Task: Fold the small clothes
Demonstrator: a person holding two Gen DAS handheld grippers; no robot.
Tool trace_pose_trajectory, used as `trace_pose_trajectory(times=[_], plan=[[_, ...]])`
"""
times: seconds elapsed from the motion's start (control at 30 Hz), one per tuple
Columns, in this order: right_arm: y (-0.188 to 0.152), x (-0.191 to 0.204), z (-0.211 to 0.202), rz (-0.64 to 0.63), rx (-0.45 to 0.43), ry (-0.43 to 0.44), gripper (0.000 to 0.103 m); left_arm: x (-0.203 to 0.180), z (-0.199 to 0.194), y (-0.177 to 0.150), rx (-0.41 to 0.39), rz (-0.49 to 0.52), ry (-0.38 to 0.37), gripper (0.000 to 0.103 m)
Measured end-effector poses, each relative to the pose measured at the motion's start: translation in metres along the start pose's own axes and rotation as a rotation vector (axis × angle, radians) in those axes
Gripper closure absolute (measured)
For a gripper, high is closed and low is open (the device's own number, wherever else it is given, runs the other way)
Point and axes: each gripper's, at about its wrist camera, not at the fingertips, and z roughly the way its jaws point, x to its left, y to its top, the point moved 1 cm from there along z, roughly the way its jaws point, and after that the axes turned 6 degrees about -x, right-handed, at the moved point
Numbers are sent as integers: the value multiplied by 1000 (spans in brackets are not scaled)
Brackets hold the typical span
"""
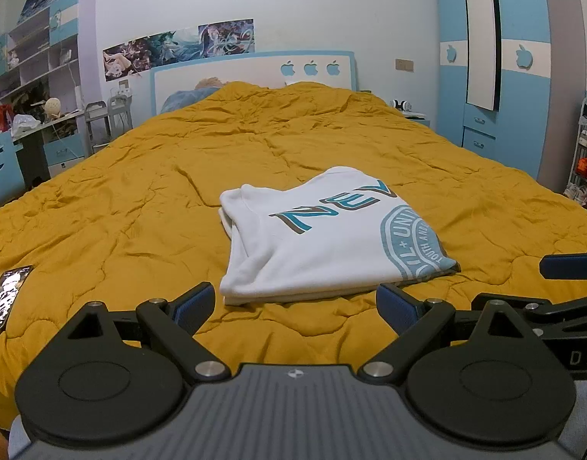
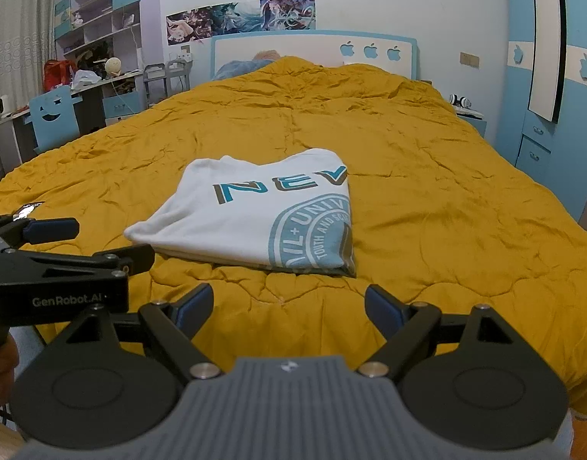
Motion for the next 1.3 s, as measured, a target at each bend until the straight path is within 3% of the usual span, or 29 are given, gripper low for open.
trace_pose_trajectory(times=[1.3], plan=[[0, 1, 0, 1, 2, 0, 21, 1, -1, 0, 5, -5, 6, 0]])
